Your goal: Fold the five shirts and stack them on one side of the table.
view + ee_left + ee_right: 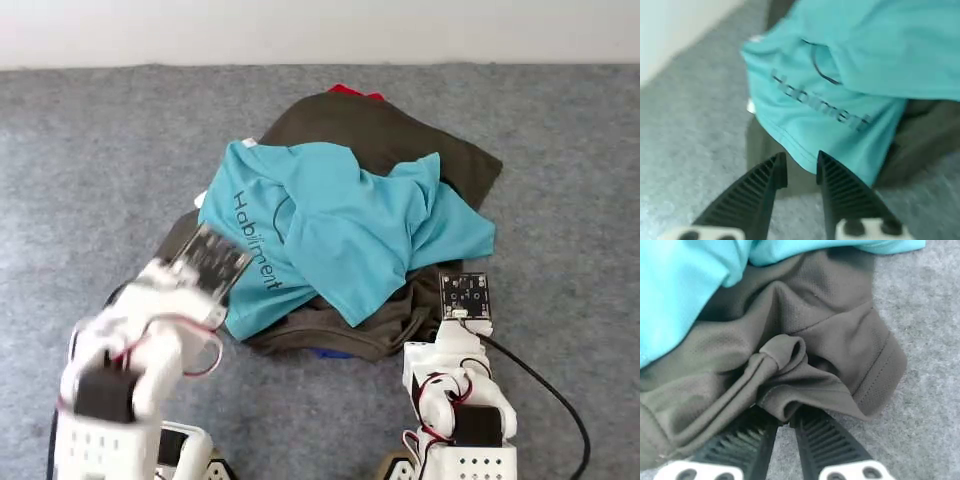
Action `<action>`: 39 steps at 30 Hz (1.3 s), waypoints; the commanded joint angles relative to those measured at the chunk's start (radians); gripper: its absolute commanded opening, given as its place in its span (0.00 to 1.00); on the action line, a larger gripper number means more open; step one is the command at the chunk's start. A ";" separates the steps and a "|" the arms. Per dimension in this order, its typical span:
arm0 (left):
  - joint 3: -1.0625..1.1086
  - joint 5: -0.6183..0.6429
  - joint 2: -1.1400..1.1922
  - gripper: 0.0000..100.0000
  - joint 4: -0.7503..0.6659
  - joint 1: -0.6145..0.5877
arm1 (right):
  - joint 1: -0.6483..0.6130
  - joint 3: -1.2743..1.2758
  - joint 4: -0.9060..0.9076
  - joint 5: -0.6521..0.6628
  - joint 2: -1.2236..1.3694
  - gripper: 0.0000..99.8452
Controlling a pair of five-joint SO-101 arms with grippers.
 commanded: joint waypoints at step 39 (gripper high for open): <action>-0.478 0.107 1.335 0.01 -0.138 0.144 | -0.008 0.014 -0.010 -0.003 -0.010 0.01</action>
